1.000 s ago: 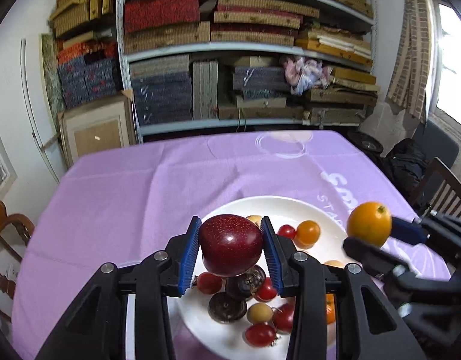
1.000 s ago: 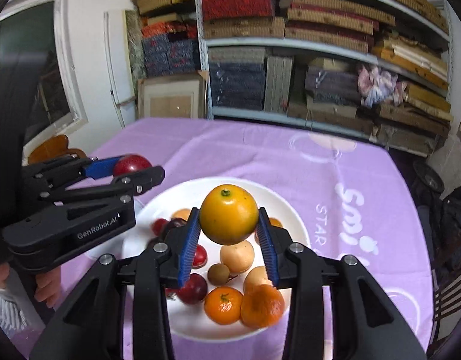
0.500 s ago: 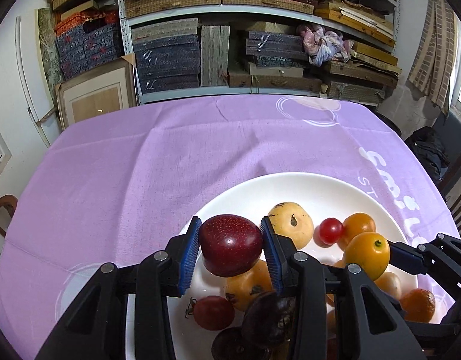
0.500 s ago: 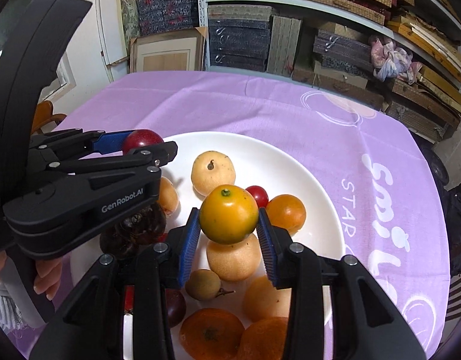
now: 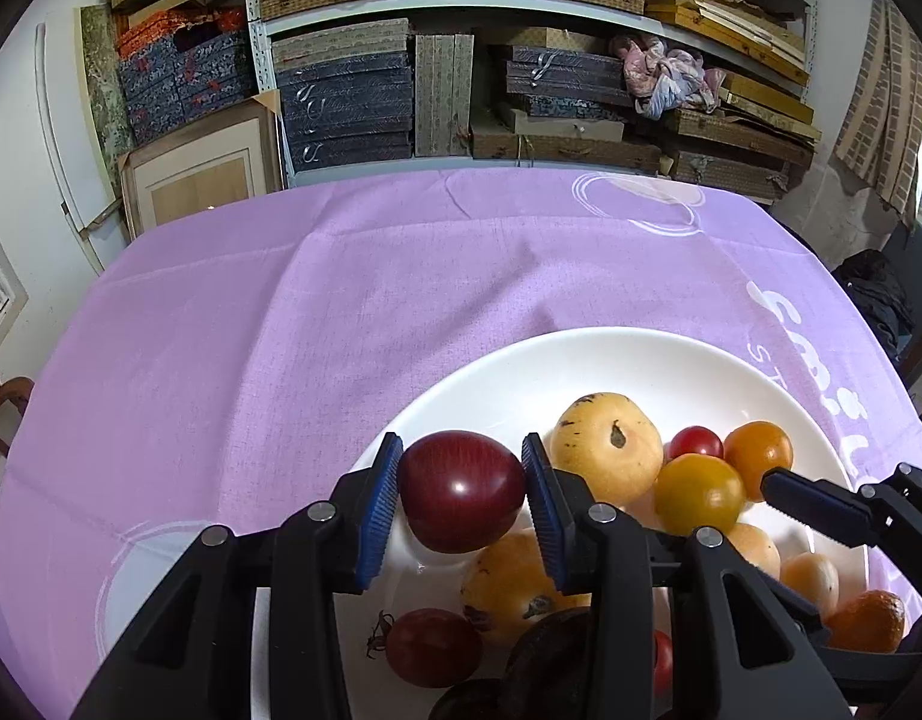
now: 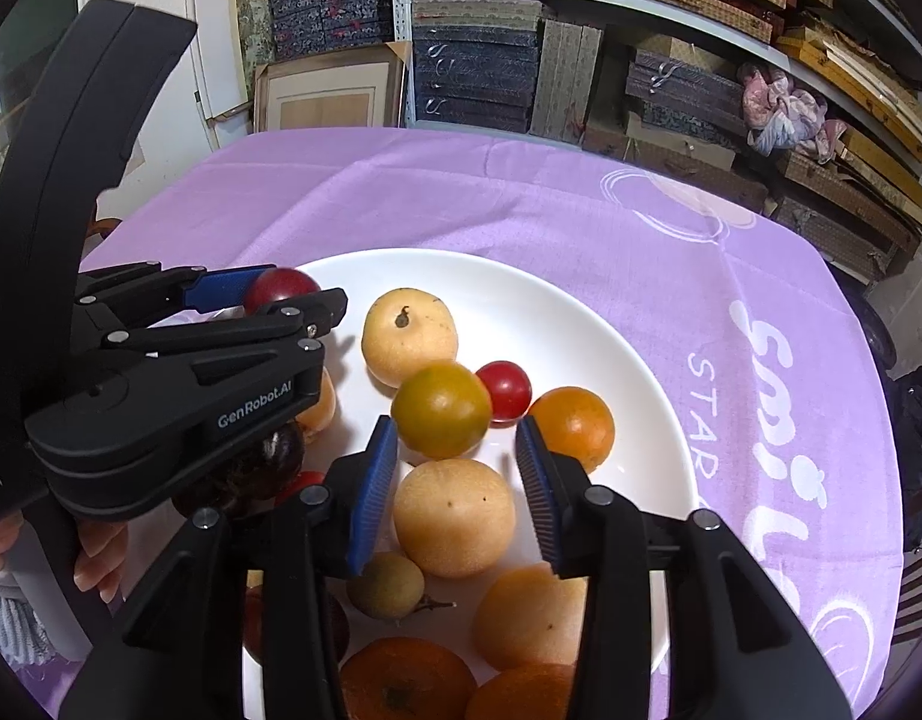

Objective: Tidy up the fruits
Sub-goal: 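Lower the apple and yellow tomato onto the white plate and open both grippers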

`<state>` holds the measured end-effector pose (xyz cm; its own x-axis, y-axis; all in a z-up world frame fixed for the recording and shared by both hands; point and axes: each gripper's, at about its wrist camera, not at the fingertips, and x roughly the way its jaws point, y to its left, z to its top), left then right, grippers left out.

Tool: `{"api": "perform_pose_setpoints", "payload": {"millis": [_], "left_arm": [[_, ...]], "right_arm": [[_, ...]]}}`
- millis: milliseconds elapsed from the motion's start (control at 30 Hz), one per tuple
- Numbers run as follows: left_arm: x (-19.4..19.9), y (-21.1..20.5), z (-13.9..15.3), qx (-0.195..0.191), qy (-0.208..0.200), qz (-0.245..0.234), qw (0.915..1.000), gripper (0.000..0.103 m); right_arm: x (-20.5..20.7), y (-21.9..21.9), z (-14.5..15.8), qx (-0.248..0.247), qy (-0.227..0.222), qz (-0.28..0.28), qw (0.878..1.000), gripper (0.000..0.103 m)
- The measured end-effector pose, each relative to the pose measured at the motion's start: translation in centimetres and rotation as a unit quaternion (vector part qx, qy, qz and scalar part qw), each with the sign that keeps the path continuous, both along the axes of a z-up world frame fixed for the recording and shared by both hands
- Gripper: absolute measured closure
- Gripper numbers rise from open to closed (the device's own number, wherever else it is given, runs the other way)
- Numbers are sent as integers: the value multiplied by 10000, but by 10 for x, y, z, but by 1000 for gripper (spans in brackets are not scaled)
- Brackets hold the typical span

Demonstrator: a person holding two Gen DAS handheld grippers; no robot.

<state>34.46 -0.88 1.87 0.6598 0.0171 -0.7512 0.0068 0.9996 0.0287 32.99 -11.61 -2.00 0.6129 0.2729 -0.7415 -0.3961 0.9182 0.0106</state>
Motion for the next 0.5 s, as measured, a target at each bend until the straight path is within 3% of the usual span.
{"api": "perform_pose_setpoints", "payload": {"millis": [433,500], "left_arm": [[-16,-7,23,182,-300,-11,9994,62],[-24,-6,29,214,-365,9,9991,62]], "right_arm": [[-14,-8,23,114,-182,-37,9998,61],[-22,-12,30,189,-241,-54,9995,56]]}}
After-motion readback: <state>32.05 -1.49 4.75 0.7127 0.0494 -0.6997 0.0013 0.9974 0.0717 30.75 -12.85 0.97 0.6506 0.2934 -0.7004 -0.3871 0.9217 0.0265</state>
